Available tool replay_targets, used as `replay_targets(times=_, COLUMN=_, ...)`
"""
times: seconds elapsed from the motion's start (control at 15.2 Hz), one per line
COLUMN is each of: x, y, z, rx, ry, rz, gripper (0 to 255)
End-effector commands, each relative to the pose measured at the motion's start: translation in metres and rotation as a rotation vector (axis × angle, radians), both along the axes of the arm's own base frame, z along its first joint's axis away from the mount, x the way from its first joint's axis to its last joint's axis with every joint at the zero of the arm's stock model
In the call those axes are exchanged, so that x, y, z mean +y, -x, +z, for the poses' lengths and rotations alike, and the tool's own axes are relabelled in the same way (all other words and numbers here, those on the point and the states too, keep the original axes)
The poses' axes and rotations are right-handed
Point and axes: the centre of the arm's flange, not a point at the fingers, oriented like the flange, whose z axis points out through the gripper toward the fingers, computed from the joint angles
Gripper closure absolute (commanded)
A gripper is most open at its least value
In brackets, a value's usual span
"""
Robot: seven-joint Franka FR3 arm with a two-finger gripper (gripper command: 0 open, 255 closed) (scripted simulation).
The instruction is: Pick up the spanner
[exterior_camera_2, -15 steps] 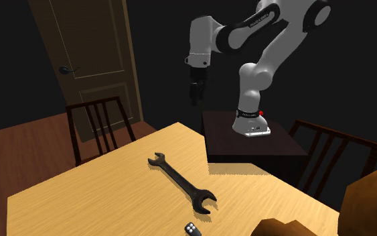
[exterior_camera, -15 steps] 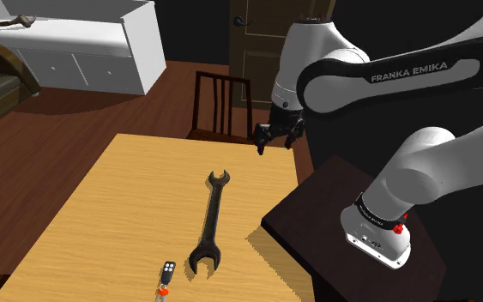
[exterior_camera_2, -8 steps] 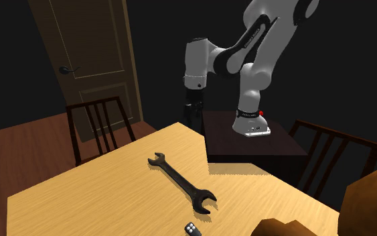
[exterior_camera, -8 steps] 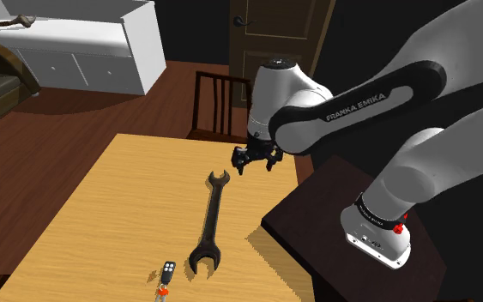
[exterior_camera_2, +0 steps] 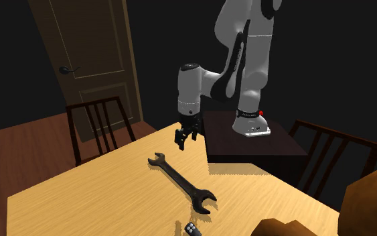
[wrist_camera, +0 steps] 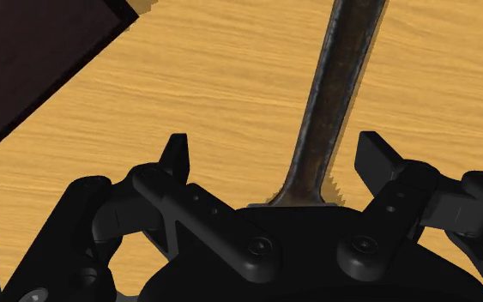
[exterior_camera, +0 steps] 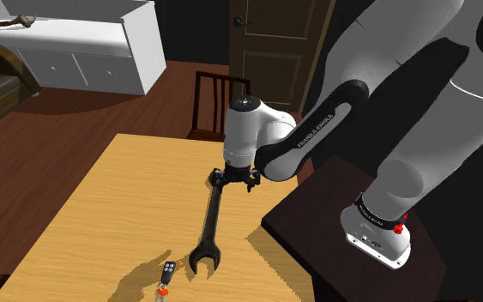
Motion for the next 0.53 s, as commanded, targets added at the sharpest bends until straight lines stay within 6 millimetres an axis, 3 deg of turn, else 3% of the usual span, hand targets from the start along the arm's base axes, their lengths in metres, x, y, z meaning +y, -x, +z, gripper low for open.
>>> replay_targets(times=0.0, x=0.015, y=-0.01, z=-0.022, rx=-0.004, ry=0.001, rz=-0.037, gripper=0)
replay_targets(times=0.46, x=0.062, y=-0.043, z=-0.096, rx=0.001, ry=0.014, rz=-0.161, gripper=0)
